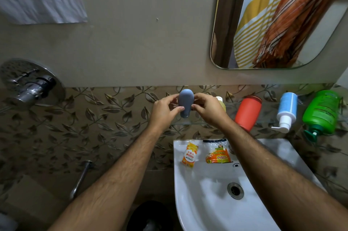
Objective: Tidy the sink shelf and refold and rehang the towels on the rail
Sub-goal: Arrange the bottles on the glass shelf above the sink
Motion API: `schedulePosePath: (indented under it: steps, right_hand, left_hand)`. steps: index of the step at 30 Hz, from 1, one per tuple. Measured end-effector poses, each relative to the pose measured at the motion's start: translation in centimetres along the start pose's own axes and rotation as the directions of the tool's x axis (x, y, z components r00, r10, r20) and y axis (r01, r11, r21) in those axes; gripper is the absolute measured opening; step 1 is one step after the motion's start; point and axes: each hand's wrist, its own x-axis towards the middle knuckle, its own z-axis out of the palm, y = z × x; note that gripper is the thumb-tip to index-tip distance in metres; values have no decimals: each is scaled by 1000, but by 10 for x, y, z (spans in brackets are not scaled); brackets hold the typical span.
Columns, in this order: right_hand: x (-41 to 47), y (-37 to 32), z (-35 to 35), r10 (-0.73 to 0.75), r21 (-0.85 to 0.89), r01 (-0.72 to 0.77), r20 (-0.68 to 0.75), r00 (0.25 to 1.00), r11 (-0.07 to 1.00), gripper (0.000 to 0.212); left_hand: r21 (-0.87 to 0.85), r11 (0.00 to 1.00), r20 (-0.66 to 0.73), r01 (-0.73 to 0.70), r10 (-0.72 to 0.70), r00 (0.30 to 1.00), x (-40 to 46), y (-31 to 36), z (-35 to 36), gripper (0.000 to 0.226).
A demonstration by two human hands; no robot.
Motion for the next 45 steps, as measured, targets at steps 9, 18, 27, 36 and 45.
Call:
schedulePosePath:
  steps: [9,18,27,36,45]
  right_hand:
    - [-15,22,-58,-65,-314,29,-103,993,949,36]
    - [-25,37,-73,91,-554,-13,115,989,833,48]
    - [-25,45,-81,60,-536,101,275,960,838,50]
    - [-17,50,-100,21,-438,155,372,928,886,51]
    - [-11,61,-113,-32,-326,148,336,941,934,51]
  left_hand:
    - [142,916,-59,-376,387,920,-42,12,19,12]
    - [285,903,259,-322,250,933,-33,46,73,62]
    - [390,876,242,-283,199,950,-22,48,93,58]
    - [305,918,160,-253,212,964,-15,48,93,50]
    - [36,989,-82,-141,143,986,-8,69,102,34]
